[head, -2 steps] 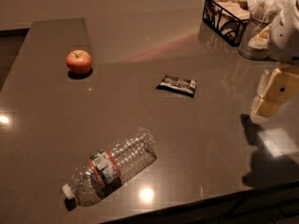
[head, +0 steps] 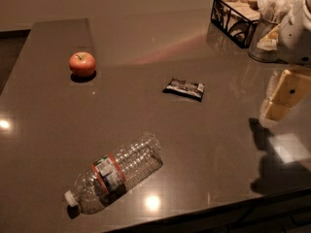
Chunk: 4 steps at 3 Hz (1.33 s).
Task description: Move rxbar chocolate near apple
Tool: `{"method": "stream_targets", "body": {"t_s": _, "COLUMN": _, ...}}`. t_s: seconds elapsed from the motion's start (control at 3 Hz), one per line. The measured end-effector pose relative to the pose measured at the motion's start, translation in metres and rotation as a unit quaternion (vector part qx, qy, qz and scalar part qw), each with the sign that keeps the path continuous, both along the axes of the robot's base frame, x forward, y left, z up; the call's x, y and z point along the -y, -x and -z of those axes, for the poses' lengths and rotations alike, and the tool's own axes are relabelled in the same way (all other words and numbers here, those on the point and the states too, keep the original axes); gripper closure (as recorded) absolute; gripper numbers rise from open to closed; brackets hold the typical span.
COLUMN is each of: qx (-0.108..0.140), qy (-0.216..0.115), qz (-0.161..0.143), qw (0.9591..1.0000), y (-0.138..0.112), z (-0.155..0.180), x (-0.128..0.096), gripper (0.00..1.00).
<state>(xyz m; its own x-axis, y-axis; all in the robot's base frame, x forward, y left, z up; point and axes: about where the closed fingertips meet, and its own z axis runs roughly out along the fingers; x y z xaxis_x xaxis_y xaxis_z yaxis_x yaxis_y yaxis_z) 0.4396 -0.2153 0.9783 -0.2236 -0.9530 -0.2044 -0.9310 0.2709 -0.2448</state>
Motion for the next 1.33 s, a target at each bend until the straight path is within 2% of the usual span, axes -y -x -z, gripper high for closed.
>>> {"method": "stream_targets", "body": {"t_s": 0.33, "qx": -0.02, "qy": -0.003, "qz": -0.013, "qw": 0.9997, "y": -0.022, "z": 0.014, "x": -0.018, "gripper": 0.0}}
{"method": "stream_targets", "body": {"t_s": 0.67, "qx": -0.036, "qy": -0.007, "qz": -0.027, "qw": 0.999, "y": -0.057, "z": 0.042, "x": -0.046, "gripper": 0.0}}
{"method": "stream_targets", "body": {"t_s": 1.33, "qx": -0.048, "qy": -0.004, "qz": -0.032, "qw": 0.9983, "y": -0.119, "z": 0.094, "x": -0.089, "gripper": 0.0}}
